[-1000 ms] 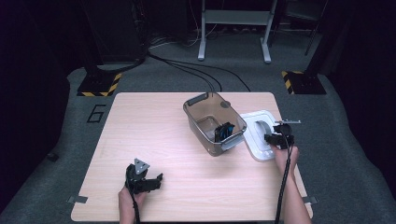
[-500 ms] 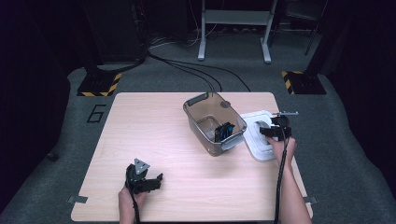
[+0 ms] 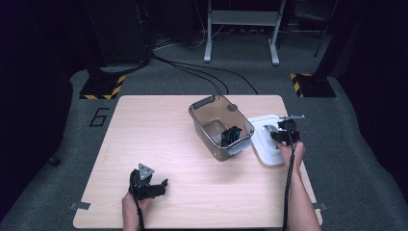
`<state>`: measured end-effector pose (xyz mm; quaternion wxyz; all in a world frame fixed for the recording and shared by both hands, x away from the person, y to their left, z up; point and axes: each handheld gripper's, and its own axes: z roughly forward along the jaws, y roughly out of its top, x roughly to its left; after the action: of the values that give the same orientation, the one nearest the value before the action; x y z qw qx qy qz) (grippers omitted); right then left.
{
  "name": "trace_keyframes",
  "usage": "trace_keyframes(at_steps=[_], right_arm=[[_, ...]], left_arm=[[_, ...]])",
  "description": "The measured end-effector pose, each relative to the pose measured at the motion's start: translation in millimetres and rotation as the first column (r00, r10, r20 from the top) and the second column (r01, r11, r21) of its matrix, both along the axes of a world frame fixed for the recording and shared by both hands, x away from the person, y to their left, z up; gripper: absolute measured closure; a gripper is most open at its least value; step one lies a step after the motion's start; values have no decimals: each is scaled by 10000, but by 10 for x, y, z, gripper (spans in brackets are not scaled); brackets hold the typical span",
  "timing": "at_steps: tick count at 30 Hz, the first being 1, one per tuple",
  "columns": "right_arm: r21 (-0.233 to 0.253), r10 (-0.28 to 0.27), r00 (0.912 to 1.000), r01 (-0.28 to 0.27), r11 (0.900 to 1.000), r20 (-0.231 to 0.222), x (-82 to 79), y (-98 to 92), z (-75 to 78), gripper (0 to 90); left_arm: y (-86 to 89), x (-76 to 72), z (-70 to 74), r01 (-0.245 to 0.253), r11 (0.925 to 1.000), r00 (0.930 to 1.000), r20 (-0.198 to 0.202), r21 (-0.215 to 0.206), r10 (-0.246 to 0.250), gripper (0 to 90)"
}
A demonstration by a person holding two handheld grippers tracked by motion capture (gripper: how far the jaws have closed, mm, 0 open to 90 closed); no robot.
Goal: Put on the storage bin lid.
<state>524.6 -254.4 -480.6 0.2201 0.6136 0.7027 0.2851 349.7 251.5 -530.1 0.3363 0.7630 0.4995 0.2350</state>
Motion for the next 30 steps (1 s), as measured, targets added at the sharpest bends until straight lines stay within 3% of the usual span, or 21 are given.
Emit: trace_keyframes(at_steps=[12, 30], right_arm=[[-356, 445, 9990, -442, 9984, 74, -123, -21, 235, 665], [-221, 472, 9979, -462, 9987, 440, -241, -107, 675, 665]], left_arm=[[0, 1, 0, -3, 10000, 10000, 0, -6, 3, 139], [1, 2, -1, -7, 10000, 10000, -7, -19, 7, 139]])
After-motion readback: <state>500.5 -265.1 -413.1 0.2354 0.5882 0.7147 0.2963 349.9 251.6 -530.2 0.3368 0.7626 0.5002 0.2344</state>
